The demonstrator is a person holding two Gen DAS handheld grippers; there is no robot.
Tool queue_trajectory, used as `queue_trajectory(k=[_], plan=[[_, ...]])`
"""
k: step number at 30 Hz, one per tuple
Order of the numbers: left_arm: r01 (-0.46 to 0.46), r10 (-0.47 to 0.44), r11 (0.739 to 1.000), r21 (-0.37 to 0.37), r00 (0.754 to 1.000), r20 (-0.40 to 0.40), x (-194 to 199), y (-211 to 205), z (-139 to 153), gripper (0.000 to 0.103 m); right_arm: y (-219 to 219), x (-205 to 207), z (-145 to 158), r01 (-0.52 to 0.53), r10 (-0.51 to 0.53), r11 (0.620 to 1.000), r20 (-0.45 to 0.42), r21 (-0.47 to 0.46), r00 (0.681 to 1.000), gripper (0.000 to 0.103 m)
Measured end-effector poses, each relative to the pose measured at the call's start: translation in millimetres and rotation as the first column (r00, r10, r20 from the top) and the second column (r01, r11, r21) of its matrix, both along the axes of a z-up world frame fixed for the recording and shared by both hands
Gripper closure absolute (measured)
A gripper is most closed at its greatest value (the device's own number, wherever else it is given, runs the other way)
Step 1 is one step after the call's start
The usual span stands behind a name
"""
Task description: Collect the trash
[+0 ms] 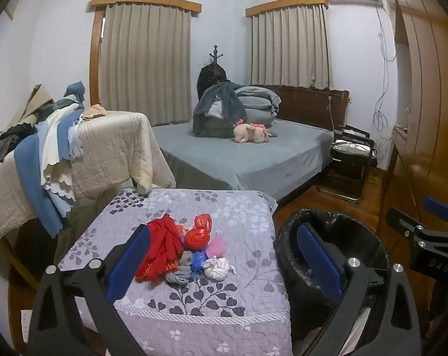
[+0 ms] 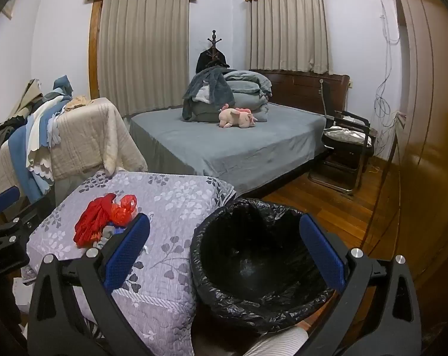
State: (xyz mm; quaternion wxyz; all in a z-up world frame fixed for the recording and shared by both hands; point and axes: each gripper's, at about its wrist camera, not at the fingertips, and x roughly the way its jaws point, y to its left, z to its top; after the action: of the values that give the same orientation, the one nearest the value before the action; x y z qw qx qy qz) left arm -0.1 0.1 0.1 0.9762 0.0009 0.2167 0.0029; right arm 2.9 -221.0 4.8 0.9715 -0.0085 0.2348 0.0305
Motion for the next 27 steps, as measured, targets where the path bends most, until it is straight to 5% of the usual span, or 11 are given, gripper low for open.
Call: queue_trajectory(k=[27], plan=[[-0.005,0.005,1.000,0.004,1.000,-0.009,-2.5,0.3,1.5,0.006,2.7,1.4,-3.4,-0.001,0.001,1.000,-0.001,-0.006,1.000,0.005]])
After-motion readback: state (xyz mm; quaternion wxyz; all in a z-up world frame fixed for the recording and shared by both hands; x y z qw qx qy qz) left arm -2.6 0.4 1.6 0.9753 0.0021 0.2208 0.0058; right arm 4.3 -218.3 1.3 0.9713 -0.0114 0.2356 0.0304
